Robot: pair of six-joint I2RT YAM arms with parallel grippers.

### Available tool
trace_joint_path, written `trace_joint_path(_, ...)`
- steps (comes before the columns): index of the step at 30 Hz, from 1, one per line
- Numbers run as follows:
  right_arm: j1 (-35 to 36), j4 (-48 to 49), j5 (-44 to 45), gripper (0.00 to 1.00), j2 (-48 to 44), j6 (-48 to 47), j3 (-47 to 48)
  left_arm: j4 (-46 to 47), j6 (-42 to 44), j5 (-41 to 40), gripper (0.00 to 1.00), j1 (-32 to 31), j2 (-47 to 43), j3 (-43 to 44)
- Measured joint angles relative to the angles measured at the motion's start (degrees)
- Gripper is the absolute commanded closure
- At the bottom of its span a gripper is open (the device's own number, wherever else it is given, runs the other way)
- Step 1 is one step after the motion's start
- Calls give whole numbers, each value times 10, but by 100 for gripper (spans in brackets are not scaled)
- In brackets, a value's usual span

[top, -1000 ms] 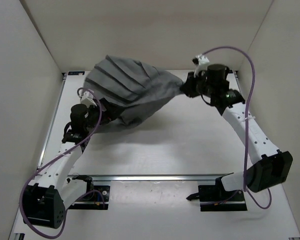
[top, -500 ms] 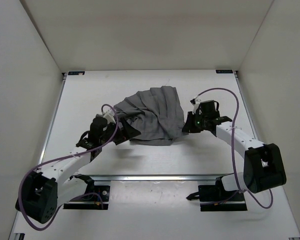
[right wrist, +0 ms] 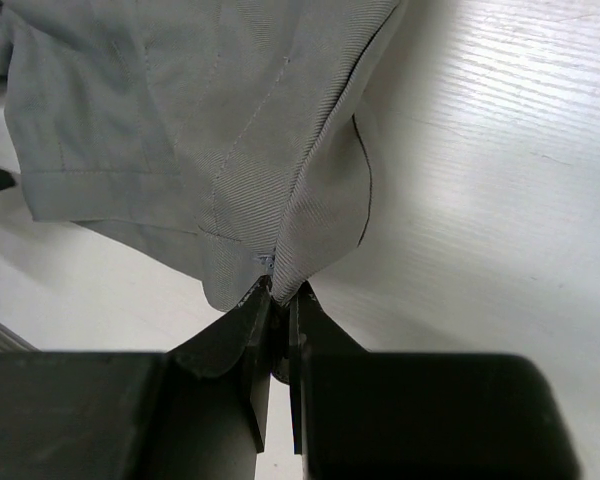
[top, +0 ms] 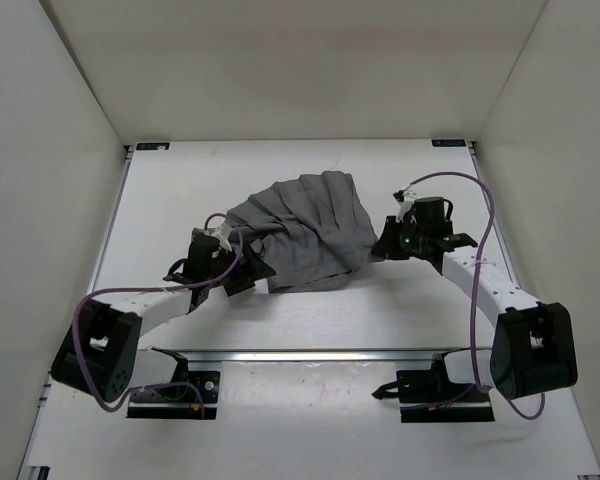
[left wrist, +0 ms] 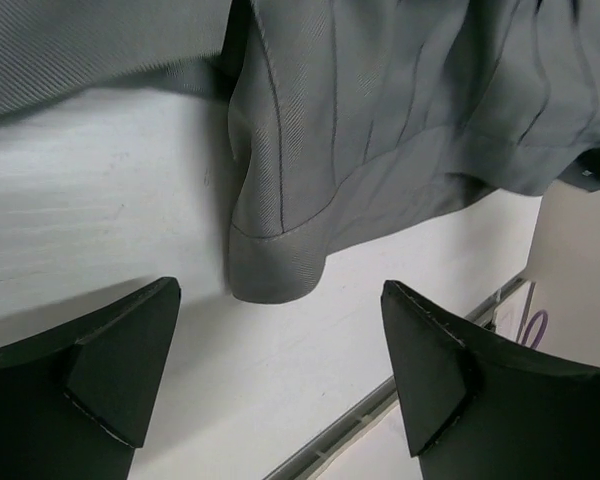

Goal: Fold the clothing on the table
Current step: Flatten the skirt out

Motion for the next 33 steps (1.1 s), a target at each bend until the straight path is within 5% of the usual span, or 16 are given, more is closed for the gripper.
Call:
trace_joint_path(14,22,0,-2,100,0,10,0,99,-27,22,25,-34,108,-2)
trace_joint_path(17,26,-3,-2,100,0,10,0,117,-29,25,44,-42,135,7)
trace_joint_path(21,26,-5,2,100,-1,13,0,122,-33,29,98,-45,154,7)
trace_joint_path(26,15,-9,12,100,-4,17,0,74,-8,34,100,-42,144,26)
trace_joint_path(33,-35,-51,35,100,-35,6,0,-148,84,22,100,1,9,105)
